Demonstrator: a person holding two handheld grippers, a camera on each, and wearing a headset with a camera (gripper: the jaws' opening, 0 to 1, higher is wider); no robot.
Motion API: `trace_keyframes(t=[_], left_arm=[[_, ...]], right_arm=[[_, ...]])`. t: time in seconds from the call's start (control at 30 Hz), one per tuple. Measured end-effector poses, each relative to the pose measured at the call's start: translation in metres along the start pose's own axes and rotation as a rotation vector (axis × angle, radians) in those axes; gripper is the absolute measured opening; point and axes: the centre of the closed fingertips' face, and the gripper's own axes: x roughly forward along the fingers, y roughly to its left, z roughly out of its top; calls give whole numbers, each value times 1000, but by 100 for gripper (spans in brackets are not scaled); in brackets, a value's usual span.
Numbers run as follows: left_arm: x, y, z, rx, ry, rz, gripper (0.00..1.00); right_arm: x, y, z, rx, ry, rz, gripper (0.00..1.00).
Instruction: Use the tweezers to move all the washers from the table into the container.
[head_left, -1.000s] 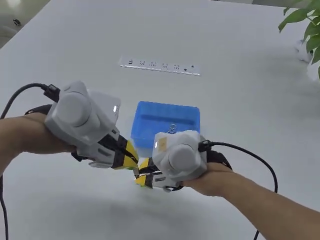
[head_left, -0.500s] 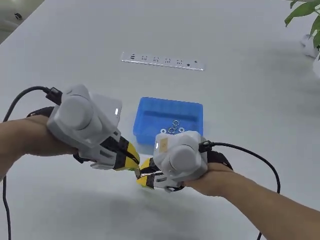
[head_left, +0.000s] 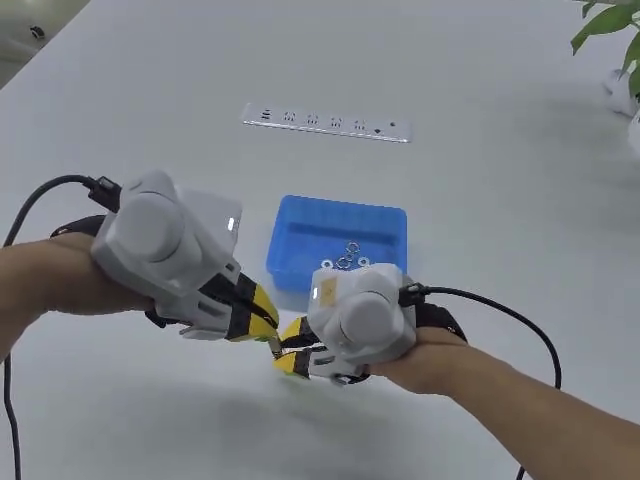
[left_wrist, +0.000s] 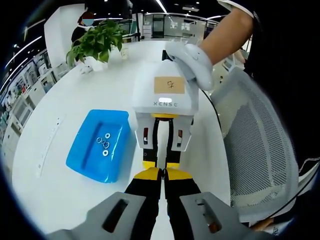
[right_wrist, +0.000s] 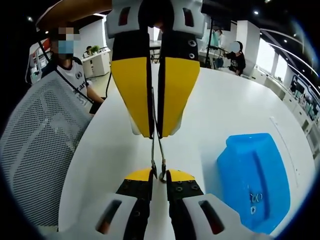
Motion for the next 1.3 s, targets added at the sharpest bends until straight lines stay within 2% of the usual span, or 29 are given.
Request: trace_keyframes(t=[0.47,0.7,0.9,1.3], left_arm=[[-1,-1,2,10,0,3,6],[1,0,-2,4,12,-3,6],[1,0,-1,1,2,-4,6],[2,1,0,-5,-1,-4,6]], right_arm=[[0,0,3,-3,-11,-5,13],[3,0,2,-10,-2,-2,13],[2,0,2,-4,-7,-4,14],[2,1,1,-2,-2,-6,10]])
